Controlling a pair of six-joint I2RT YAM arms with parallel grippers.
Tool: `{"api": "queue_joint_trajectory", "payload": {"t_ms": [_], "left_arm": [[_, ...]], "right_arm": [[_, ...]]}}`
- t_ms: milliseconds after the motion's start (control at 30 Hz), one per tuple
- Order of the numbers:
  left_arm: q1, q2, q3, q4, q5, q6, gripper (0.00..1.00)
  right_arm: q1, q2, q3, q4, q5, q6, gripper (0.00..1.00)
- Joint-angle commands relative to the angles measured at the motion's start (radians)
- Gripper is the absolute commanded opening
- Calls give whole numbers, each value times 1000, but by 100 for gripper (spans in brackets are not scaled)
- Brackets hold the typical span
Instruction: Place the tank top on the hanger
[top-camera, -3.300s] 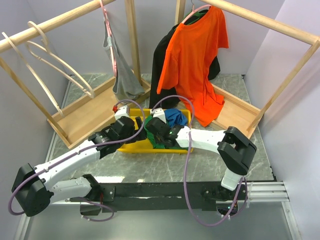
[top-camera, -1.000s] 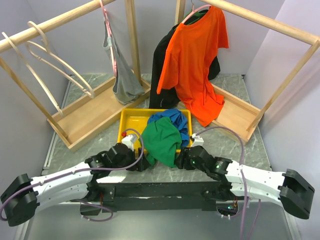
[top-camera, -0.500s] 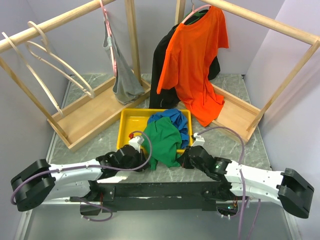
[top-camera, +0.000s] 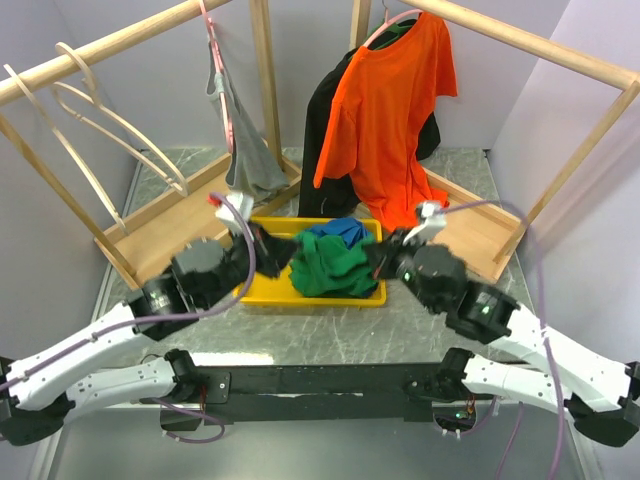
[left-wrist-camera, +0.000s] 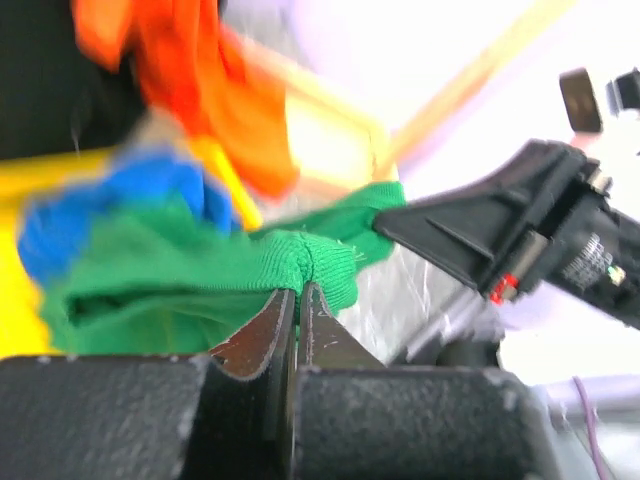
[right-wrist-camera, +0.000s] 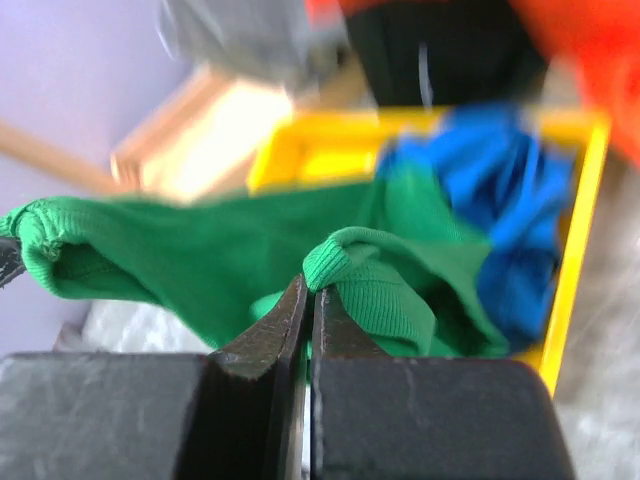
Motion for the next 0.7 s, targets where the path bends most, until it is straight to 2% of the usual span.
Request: {"api": "queue_joint_trajectory", "payload": {"t_ms": [0,100,200,300,400,500,667], "left_arm": [[-4,85,297,-34,-127,189,1],[-4,140,431,-19,-187,277,1],[-4,182,621,15,-213,356,1],[-4,209,751,36,-188,407,1],[-4,234,860,29,-144,427,1],[-4,235,904,16,-112,424,1],[-4,211,887,-28,-115,382,1]], "right_arm": [[-3,61,257,-72,175,-165,0],[-3,104,435,-43,232,-278,0],[-3,191,702,-55,296,-387,0],[-1,242,886,-32,319,-502,0],[-3,268,1024,-12,321,-547,0],[-3,279,1100,3,286,-562,0],[-3,294,1145,-59,269,-536,0]]}}
